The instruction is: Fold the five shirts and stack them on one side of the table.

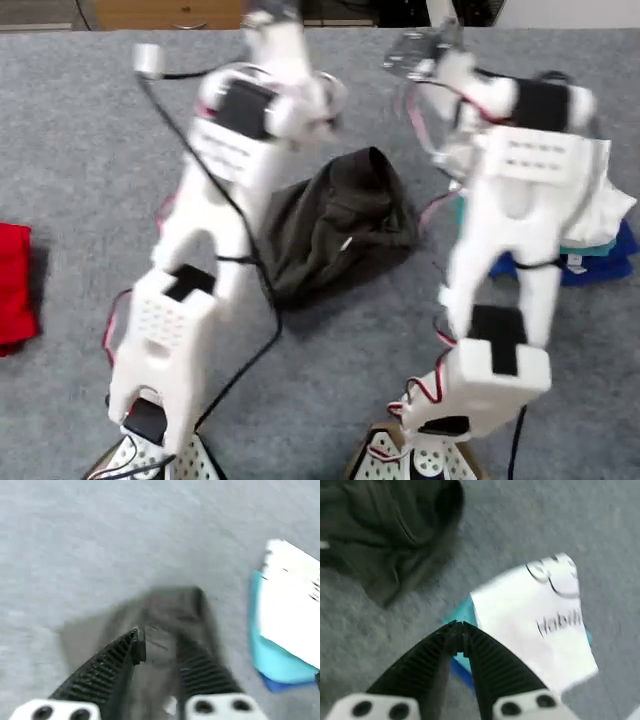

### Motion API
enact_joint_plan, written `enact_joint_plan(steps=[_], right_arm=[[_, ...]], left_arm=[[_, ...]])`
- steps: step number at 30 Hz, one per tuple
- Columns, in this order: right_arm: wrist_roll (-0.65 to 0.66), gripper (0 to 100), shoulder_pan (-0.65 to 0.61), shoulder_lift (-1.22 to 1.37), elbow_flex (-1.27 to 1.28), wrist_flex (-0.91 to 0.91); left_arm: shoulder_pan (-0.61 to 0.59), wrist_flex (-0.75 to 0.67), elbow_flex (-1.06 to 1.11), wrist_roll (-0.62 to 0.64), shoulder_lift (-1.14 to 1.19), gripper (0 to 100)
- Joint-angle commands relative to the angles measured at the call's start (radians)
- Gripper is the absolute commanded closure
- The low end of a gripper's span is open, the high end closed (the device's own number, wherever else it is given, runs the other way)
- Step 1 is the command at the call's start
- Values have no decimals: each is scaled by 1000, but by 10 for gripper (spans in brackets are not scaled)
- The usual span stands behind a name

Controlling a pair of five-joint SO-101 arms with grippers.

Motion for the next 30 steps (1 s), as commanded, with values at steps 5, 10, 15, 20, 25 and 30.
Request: enact_joint_plan(steps=[5, 10, 15, 20, 25, 30], right_arm=[[-141, 996, -252, 214, -64, -153], [-141, 996, -351, 349, -130, -199], [-199, 996, -375, 489, -228, -236], [-270, 996, -372, 618, -340, -189], [-270, 996, -326, 687, -450, -49], [-267, 996, -292, 716, -495, 57]], left_arm=[[-195, 14, 535, -78, -386, 980], [-204, -135, 1214, -109, -754, 980], [-302, -500, 1820, -155, -1064, 980], [-394, -703, 2165, -164, -1173, 980], [-468, -885, 2320, -158, -1173, 980], [-473, -1026, 2444, -157, -1173, 980]])
